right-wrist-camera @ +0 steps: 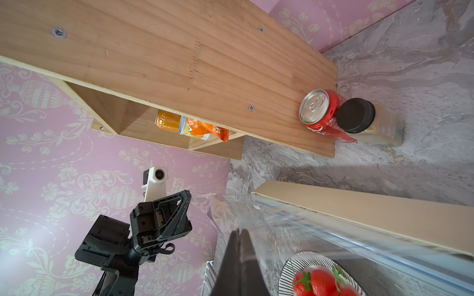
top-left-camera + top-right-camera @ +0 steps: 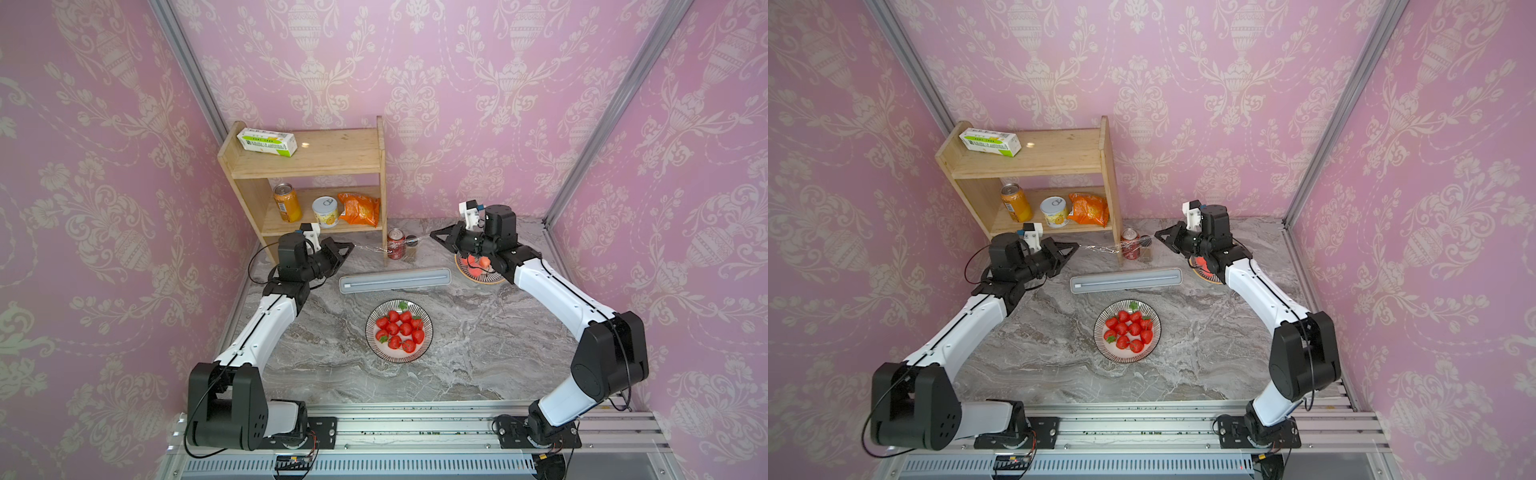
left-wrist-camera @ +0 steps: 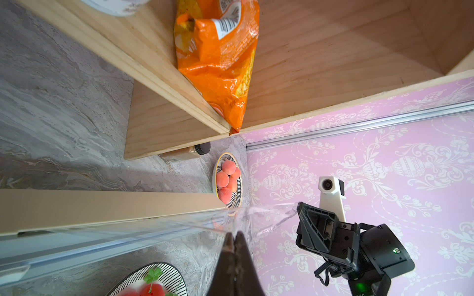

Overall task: Wrap the plate with plastic wrap
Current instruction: Pull the plastic wrap from the plastic wrap cutting box.

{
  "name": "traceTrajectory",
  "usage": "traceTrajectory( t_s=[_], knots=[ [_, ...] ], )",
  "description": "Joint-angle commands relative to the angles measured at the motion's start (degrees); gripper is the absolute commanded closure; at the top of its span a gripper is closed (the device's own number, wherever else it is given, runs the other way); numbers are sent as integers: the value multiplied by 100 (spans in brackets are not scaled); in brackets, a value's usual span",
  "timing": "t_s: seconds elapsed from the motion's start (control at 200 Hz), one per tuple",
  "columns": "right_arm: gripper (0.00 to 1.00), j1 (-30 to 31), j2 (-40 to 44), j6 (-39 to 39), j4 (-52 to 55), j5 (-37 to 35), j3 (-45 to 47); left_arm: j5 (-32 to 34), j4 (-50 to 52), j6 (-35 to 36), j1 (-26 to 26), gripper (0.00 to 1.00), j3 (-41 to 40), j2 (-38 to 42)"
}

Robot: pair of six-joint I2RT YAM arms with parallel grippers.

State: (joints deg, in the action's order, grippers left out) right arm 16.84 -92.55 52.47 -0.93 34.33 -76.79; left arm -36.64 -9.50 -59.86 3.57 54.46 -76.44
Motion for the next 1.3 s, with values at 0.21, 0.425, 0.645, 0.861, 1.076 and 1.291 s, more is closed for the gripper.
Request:
traceTrajectory(
  t_s=[0.21,0.425,0.645,0.861,1.076,1.291],
  knots=[
    [100,-43,206,-147,-191,100,-432,157,-130,79,21,100,394,238],
    [100,-40,205,-167,-165,92,-538,179,-81,80,21,100,494,238],
    [100,-44,157,-135,-152,118,-695,178,-17,100,21,100,620,218],
    [100,-42,145,-142,-77,136,-835,181,37,107,21,100,728,225],
    [100,-41,144,-137,-66,171,-912,184,80,120,29,100,839,226],
    [100,-46,161,-132,-60,179,-925,192,107,118,29,100,896,229]
  ],
)
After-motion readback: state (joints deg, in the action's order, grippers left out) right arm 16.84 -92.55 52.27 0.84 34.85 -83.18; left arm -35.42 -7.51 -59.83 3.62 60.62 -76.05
